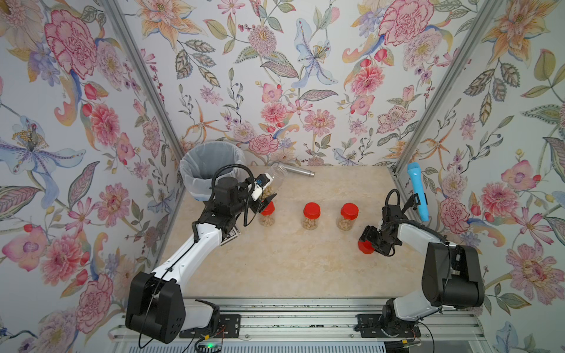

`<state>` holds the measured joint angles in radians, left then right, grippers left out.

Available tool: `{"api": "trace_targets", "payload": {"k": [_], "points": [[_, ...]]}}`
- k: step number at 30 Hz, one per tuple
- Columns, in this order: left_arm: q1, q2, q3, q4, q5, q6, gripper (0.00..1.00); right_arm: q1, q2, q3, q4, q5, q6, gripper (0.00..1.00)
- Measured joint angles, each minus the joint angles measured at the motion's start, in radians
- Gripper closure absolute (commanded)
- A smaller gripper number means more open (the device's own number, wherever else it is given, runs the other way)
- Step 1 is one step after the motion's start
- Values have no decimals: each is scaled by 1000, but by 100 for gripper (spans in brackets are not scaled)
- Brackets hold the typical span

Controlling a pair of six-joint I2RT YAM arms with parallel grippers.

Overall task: Empty moldy peanuts from jars
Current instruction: Place the lid at the center of the board, then pour the moldy peanuts from the jar into the trash bin.

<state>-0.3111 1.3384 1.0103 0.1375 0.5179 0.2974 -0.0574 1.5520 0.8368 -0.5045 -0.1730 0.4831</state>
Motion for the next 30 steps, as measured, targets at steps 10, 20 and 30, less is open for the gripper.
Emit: {"api": "trace_targets", "payload": {"k": [10, 20, 30], "points": [[23, 19, 76, -76, -55, 19, 71, 6, -3, 12, -11, 10, -19, 10], [60, 111, 292, -264, -197, 79, 73, 6, -148, 29, -50, 19, -37, 8], [80, 372, 784, -615, -524, 181, 73, 9, -248, 44, -55, 40, -95, 8]]}}
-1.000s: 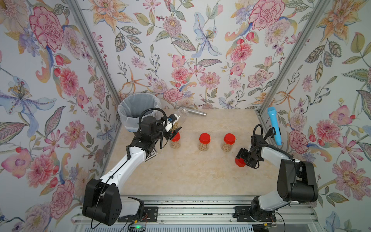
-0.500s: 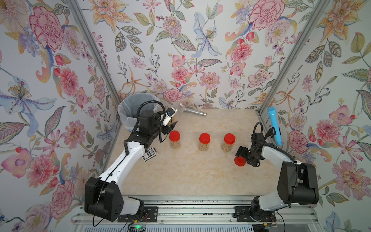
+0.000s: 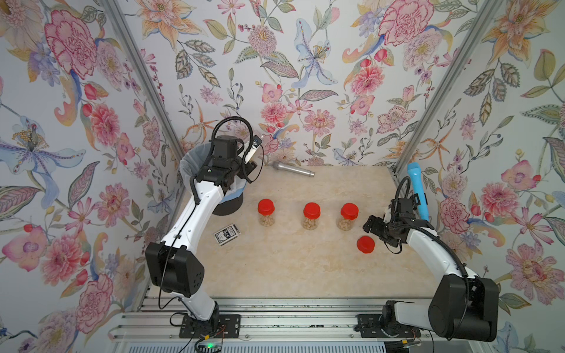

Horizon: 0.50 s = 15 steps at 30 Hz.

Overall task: Empty moldy peanuts from jars
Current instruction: Pour the moldy peanuts from the jar into the trash bin.

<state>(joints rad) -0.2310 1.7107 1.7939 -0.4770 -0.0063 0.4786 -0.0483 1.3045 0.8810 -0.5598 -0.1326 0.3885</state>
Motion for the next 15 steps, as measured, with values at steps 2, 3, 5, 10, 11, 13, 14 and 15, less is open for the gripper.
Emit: {"api": "trace_targets", "payload": {"k": [2, 3, 5, 10, 11, 13, 14, 15], "points": [[13, 36, 68, -58, -58, 18, 73, 2, -6, 0, 3, 10, -15, 8], [24, 47, 93, -85, -84, 26, 73, 2, -7, 0, 3, 14, -23, 8], [50, 51, 120, -134, -129, 40, 72, 2, -7, 0, 5, 19, -35, 8], [106, 51, 164, -203, -248, 90, 72, 2, -7, 0, 31, 21, -58, 8], [114, 51, 169, -212, -273, 102, 72, 2, -7, 1, 37, 21, -61, 8], [127, 51, 176, -224, -335, 132, 72, 2, -6, 1, 54, 21, -64, 8], [132, 53, 179, -227, -362, 145, 72, 2, -4, 1, 63, 21, -65, 8], [135, 54, 182, -230, -392, 161, 72, 2, 0, 1, 72, 21, -68, 9]]}}
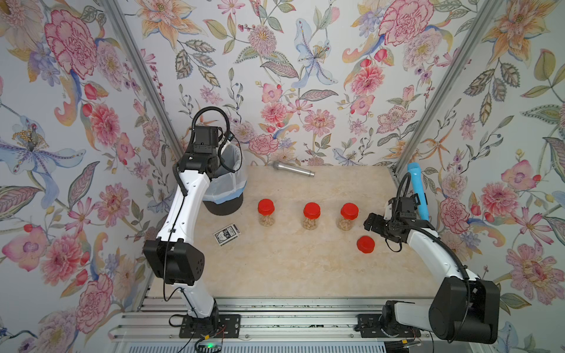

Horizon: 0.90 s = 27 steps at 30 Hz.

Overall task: Empty moldy peanuts from jars
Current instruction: Pour the moldy peanuts from the jar into the trash bin.

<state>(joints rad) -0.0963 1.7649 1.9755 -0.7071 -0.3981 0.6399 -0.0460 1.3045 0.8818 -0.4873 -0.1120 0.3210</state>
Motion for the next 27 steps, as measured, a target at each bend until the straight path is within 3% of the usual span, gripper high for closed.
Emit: {"api": "trace_targets", "payload": {"k": [13, 22, 27], "points": [[26, 16, -130, 169, -251, 290, 69, 0, 64, 0, 83, -4, -2, 9], [29, 40, -136, 322, -333, 463, 68, 0, 64, -11, 127, -4, 0, 9], [29, 43, -235, 372, -361, 510, 69, 0, 65, -14, 138, -4, 0, 9]]}}
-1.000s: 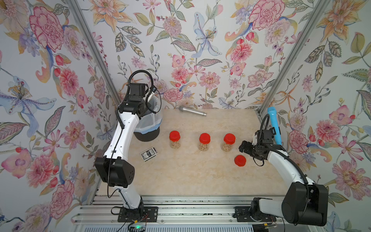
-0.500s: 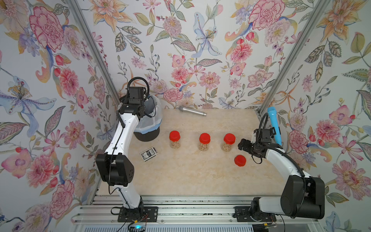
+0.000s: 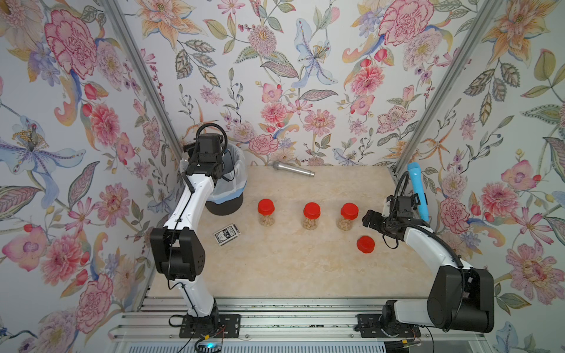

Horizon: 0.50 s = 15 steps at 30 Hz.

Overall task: Empty moldy peanuts from jars
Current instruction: Pour the moldy peanuts from the jar into the trash bin.

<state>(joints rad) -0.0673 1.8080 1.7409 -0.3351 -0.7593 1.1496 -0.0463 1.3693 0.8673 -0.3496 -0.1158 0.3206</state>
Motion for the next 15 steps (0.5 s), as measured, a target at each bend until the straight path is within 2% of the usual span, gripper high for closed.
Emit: {"api": "trace_targets", "payload": {"k": [10, 15], "points": [[-20, -7, -90, 72, -103, 88, 69, 0, 10, -1, 29, -7, 0, 9], [-44, -8, -89, 71, -147, 102, 69, -2, 11, -18, 42, -8, 0, 9]]}}
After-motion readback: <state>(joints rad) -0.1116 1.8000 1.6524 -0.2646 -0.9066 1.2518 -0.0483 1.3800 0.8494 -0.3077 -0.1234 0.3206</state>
